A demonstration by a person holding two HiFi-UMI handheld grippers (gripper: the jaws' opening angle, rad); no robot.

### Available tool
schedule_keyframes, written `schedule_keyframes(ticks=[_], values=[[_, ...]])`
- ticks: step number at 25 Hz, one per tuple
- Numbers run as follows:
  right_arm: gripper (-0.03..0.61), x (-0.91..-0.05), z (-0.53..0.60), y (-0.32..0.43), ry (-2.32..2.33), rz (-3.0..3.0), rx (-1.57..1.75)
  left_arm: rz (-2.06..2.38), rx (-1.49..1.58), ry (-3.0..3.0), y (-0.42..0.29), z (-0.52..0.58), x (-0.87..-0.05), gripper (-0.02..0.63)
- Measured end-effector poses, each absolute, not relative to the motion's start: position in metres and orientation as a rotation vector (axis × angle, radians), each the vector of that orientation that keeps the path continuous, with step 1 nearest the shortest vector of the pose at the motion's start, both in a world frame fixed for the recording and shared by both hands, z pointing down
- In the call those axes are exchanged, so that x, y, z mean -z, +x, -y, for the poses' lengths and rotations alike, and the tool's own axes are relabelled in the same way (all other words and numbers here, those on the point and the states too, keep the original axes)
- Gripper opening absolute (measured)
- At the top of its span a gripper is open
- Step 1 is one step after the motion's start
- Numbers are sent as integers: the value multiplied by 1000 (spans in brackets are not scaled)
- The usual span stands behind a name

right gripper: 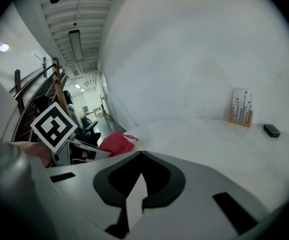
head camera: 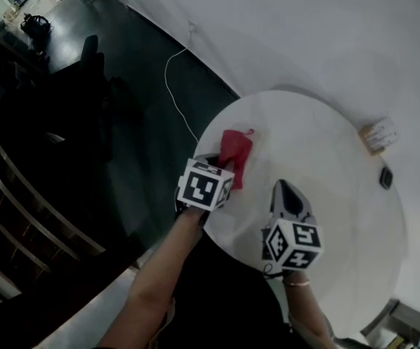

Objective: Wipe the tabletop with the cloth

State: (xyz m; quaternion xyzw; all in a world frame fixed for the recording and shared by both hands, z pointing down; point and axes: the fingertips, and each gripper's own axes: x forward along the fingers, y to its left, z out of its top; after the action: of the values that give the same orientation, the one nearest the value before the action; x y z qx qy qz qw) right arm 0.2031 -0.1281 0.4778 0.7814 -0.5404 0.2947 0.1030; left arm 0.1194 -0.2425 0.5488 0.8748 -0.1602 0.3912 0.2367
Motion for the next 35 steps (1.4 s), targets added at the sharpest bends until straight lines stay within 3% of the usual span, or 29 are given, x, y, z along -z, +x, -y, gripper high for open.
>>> schedule_keyframes(ticks=[25,35], values=[[2,-474,180,137,2122,1815,-822,884,-971,2189,-50,295,-568,52],[2,-451,177,128,2123,1879,-757,1049,-871,2291,-83,286,-522,52]])
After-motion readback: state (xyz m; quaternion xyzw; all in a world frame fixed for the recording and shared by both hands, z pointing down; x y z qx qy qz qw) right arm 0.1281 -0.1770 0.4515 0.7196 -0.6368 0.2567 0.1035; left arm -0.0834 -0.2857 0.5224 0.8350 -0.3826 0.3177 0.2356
